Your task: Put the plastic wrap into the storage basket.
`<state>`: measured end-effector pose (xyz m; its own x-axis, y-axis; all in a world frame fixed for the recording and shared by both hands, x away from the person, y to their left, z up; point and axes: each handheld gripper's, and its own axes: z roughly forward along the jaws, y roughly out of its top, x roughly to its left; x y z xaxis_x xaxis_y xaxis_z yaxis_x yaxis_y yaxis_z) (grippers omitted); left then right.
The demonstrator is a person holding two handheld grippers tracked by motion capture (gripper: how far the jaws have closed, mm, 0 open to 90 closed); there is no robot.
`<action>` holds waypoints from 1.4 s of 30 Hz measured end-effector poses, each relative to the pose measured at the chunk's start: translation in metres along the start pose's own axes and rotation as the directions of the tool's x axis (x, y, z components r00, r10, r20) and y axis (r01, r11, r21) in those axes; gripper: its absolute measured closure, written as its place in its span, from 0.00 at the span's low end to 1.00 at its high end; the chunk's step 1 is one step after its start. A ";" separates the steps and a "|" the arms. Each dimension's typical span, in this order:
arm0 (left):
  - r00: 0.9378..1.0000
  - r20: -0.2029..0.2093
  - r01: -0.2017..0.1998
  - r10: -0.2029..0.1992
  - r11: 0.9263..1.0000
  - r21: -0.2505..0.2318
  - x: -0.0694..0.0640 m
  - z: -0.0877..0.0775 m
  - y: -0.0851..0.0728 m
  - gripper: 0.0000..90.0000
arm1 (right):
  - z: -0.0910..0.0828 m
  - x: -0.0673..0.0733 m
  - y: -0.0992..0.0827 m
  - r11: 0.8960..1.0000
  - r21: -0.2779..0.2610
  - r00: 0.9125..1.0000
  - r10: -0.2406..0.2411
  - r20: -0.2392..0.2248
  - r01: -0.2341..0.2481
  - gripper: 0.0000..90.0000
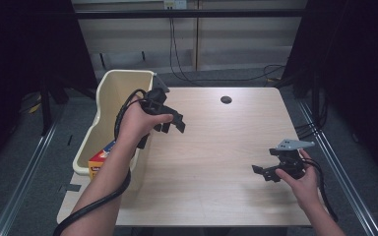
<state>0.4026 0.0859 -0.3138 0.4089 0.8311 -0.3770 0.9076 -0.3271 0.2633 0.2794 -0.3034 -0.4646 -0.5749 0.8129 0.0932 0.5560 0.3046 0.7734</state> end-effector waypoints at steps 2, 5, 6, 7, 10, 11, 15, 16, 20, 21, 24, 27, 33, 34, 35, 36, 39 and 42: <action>1.000 -0.003 -0.011 0.011 1.000 0.005 0.000 0.003 0.000 0.17 | 0.000 0.000 0.000 1.000 0.001 1.000 -0.002 -0.002 0.002 0.00; 1.000 0.001 -0.016 0.016 1.000 0.005 -0.001 0.008 -0.001 0.17 | 0.000 0.000 0.000 1.000 0.000 1.000 -0.002 -0.001 0.002 0.00; 1.000 -0.002 -0.022 0.022 1.000 0.010 -0.001 0.009 -0.001 0.17 | 0.000 0.000 0.000 1.000 0.000 1.000 -0.002 -0.001 0.002 0.00; 1.000 0.005 -0.012 0.012 1.000 0.006 -0.003 0.011 -0.002 0.17 | 0.000 0.000 0.000 1.000 0.000 1.000 -0.002 -0.001 0.002 0.00; 1.000 -0.001 -0.024 0.024 1.000 0.010 -0.003 0.015 -0.003 0.17 | 0.000 0.000 0.000 1.000 0.001 1.000 -0.002 -0.002 0.002 0.00; 1.000 0.007 -0.023 0.023 1.000 0.009 -0.004 0.016 -0.003 0.17 | 0.000 0.000 0.000 1.000 0.001 1.000 -0.002 -0.002 0.002 0.00; 0.999 -0.004 -0.042 0.042 0.999 0.003 -0.007 0.022 -0.005 0.17 | 0.000 0.000 0.000 1.000 0.002 1.000 0.001 -0.003 -0.001 0.00; 0.999 -0.004 -0.047 0.047 0.999 0.006 -0.007 0.023 -0.006 0.17 | 0.000 0.000 0.000 1.000 0.000 1.000 -0.003 -0.003 0.003 0.00; 0.998 -0.006 -0.058 0.058 0.998 0.016 -0.007 0.029 -0.008 0.17 | 0.000 0.000 0.000 1.000 -0.001 1.000 -0.004 -0.003 0.004 0.00; 0.998 -0.006 -0.062 0.062 0.998 0.014 -0.007 0.031 -0.009 0.17 | 0.000 0.000 0.000 1.000 0.000 1.000 -0.003 -0.003 0.003 0.00; 0.998 -0.004 -0.062 0.062 0.998 0.014 -0.008 0.034 -0.011 0.17 | 0.000 0.000 0.000 1.000 0.001 1.000 -0.002 -0.004 0.002 0.00; 0.998 -0.015 -0.065 0.065 0.998 0.008 -0.009 0.038 -0.012 0.17 | 0.000 0.000 0.000 1.000 0.002 1.000 0.001 -0.003 -0.001 0.00; 0.996 -0.020 -0.085 0.085 0.996 0.009 -0.008 0.045 -0.016 0.17 | 0.000 0.001 0.000 1.000 0.002 1.000 0.000 -0.001 0.000 0.00; 0.996 -0.016 -0.084 0.084 0.996 0.007 -0.008 0.046 -0.017 0.17 | 0.000 0.001 0.000 1.000 0.002 1.000 0.000 -0.001 0.000 0.00; 0.996 -0.015 -0.083 0.083 0.997 0.007 -0.008 0.049 -0.018 0.16 | 0.001 0.001 0.000 1.000 0.003 1.000 0.000 -0.001 0.000 0.00; 0.996 -0.015 -0.084 0.084 0.996 0.007 -0.008 0.050 -0.019 0.16 | 0.001 0.000 0.000 1.000 0.003 1.000 -0.008 -0.006 0.008 0.00; 0.995 -0.017 -0.094 0.094 0.996 0.009 -0.008 0.055 -0.021 0.16 | 0.001 0.000 0.000 1.000 0.006 1.000 -0.008 -0.010 0.008 0.00; 0.995 -0.012 -0.097 0.097 0.995 0.004 -0.007 0.061 -0.024 0.16 | 0.001 0.000 0.000 1.000 0.006 1.000 -0.008 -0.010 0.008 0.00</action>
<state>0.3842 0.0606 -0.3717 0.4938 0.8007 -0.3391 0.8640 -0.4077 0.2954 0.2798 -0.3026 -0.4654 -0.5851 0.8056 0.0934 0.5550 0.3138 0.7704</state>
